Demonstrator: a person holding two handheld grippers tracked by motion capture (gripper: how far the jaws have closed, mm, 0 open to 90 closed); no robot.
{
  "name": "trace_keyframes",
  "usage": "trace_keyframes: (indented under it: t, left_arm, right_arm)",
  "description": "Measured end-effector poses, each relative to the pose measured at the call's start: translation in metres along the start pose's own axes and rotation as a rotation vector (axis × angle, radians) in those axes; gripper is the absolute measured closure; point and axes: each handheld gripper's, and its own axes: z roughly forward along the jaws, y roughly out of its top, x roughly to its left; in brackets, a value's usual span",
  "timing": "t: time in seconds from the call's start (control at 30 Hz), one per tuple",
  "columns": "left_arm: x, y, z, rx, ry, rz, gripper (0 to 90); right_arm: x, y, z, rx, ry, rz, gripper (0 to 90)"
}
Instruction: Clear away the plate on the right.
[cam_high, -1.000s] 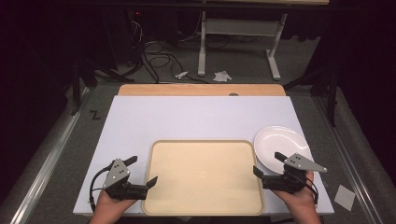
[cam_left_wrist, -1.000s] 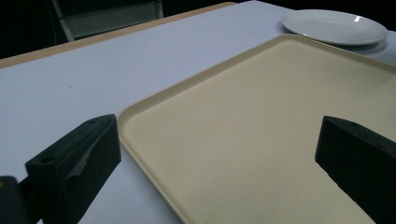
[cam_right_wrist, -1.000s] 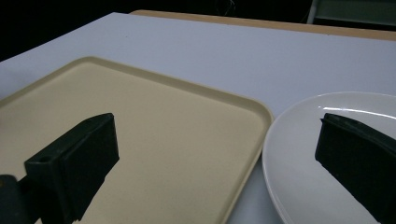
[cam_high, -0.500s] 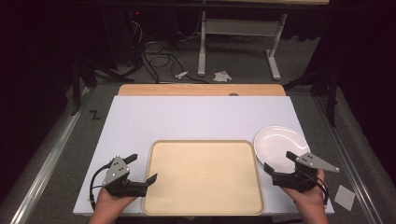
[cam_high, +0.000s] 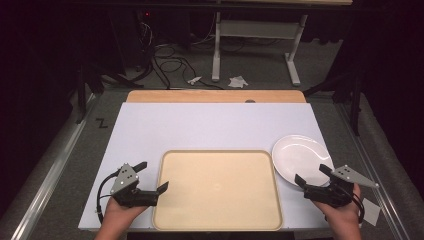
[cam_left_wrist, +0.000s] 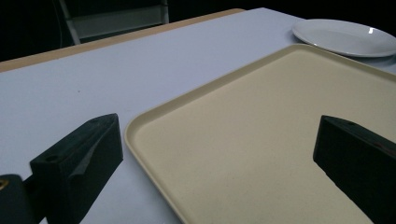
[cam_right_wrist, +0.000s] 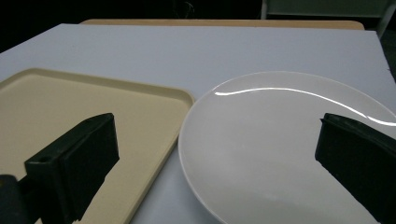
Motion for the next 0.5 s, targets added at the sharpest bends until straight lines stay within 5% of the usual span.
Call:
trace_keyframes:
  t: [0.5]
  left_arm:
    - [0.002,0.004,0.004,-0.020,0.004,-0.008,2.2]
  right_arm:
    - [-0.018,-0.009,-0.016,-0.003,-0.055,0.048,0.0]
